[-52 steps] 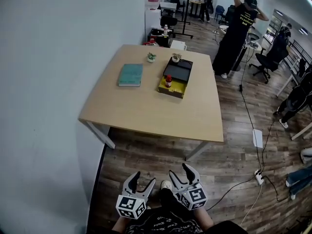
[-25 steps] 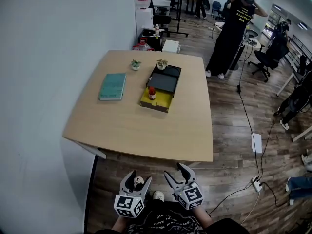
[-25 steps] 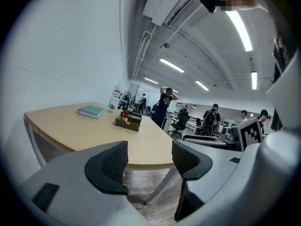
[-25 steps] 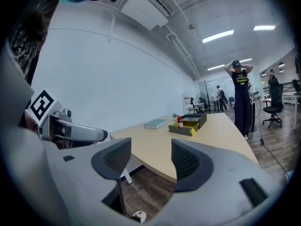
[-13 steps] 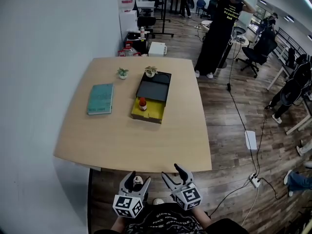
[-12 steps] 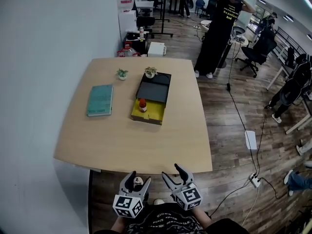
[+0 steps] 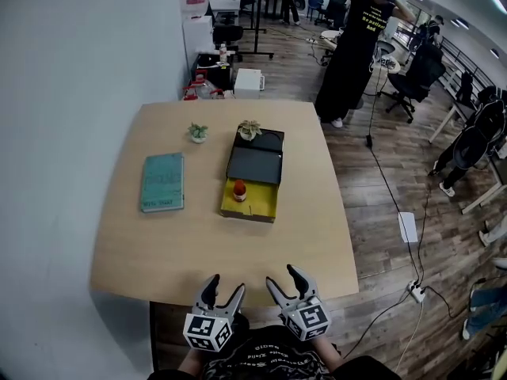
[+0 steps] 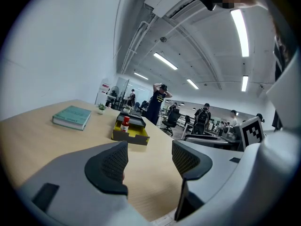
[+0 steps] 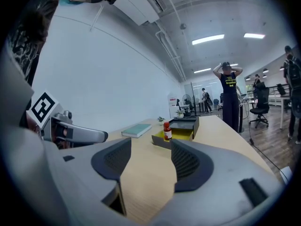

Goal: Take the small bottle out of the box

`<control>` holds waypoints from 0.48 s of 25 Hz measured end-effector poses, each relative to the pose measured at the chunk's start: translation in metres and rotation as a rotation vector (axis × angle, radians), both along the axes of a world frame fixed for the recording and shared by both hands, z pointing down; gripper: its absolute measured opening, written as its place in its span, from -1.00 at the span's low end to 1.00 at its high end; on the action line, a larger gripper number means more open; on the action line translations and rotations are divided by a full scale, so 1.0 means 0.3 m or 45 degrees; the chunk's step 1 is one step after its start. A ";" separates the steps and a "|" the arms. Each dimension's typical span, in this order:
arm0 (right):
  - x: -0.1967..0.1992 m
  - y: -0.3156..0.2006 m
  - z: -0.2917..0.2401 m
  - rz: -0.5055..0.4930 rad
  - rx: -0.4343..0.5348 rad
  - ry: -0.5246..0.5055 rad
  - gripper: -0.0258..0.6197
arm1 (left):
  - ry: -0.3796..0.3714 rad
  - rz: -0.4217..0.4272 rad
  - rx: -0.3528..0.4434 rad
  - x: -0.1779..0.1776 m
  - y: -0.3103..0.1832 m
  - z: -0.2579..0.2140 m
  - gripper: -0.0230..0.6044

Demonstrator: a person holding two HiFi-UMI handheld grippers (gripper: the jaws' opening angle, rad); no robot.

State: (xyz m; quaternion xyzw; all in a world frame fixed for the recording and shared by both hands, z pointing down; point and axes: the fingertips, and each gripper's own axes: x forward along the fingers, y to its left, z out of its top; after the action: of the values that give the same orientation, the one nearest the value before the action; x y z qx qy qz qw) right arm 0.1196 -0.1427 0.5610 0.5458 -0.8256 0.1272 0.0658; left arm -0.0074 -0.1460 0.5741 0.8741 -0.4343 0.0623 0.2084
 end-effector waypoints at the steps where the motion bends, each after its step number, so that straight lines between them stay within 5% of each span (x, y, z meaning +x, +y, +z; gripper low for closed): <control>1: -0.011 -0.025 0.000 0.009 0.002 0.002 -0.06 | 0.000 0.003 0.002 -0.014 -0.030 0.001 0.03; 12: -0.115 -0.262 0.001 0.111 0.016 0.004 -0.06 | -0.011 0.054 0.021 -0.141 -0.287 0.009 0.03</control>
State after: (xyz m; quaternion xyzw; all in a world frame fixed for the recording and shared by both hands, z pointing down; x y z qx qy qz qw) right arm 0.0851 -0.2212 0.5613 0.5820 -0.8016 0.1240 0.0579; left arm -0.0496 -0.2320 0.5767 0.8846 -0.4170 0.0670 0.1977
